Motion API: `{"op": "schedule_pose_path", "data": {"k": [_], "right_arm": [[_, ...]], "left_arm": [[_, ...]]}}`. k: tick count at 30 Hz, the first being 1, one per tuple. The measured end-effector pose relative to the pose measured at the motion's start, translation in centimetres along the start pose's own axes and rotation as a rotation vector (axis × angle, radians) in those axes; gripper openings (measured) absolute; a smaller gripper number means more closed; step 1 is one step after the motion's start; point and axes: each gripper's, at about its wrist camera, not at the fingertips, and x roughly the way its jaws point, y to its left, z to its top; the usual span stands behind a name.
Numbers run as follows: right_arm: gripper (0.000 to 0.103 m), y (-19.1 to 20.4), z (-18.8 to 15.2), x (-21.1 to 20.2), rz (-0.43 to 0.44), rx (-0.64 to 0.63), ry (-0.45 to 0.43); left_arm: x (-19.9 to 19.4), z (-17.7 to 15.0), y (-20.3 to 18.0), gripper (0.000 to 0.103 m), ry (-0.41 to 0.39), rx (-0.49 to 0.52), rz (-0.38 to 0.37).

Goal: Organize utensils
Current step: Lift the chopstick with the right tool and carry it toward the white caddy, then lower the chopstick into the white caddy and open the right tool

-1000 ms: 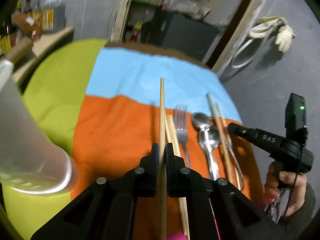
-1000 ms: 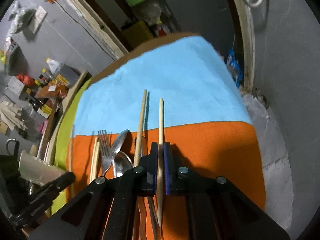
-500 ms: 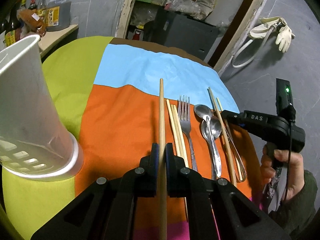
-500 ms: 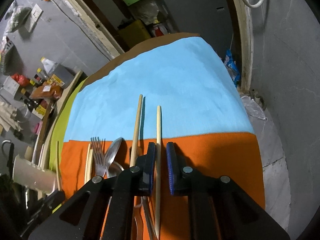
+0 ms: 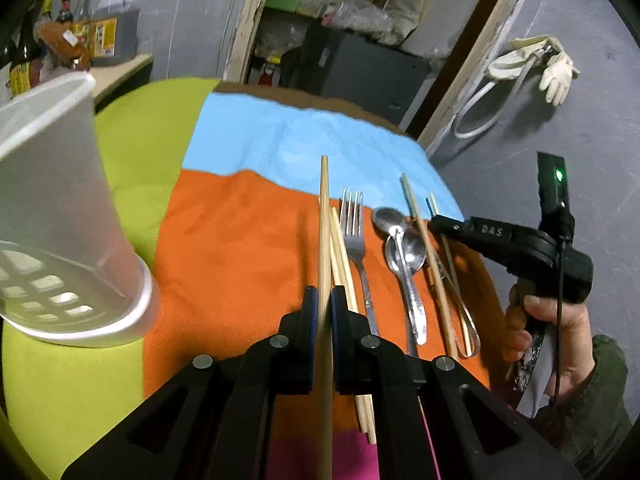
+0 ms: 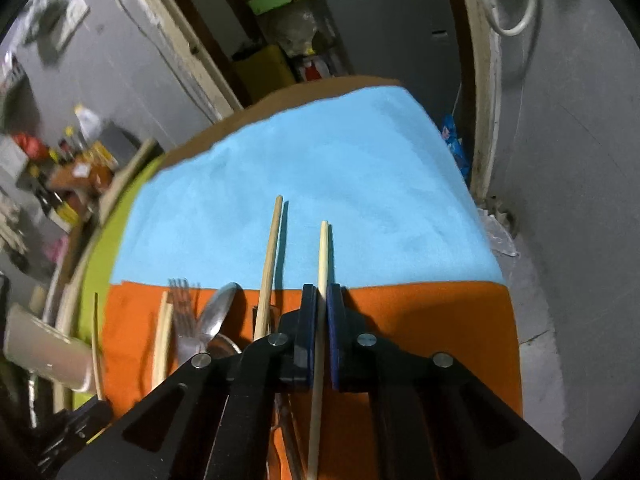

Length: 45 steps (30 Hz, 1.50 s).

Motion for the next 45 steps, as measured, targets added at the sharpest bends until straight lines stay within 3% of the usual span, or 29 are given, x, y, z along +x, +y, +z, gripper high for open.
{"op": "schedule_pose_path", "data": {"k": [3,12,18,27,33,41,45], "right_arm": [[0.003,0.4,-0.7,-2.4,0.040,-0.018,-0.076],[0.003,6.6,-3.4,-11.9,0.086,-0.256,-0.430],[0.003,11.9,-4.1,-15.0,0.194,-0.344,-0.557],[0.003,20.4,-2.8,-17.1,0.406,-0.389,-0.656],[0.003,25.6,-2.4,-16.9,0.489,-0.408,-0.691],[0.003,29.6,-2.9,-15.0,0.476,-0.430,-0.759],[0.003,30.3,-3.6,-13.0,0.449,-0.431,-0.748]], "left_arm": [[-1.5,0.0,-0.2,0.004,-0.073,0.013,-0.012],[-6.9,0.6,-0.2,0.004,-0.336,0.038,-0.074],[-11.7,2.1,0.5,0.004,-0.470,0.062,-0.051],[-19.0,4.6,4.9,0.004,-0.599,0.020,0.060],[-22.1,5.7,9.0,0.004,-0.648,-0.026,0.149],[-24.0,6.5,13.5,0.004,-0.691,-0.057,0.258],[-23.4,6.9,14.9,0.004,-0.701,-0.052,0.283]]}}
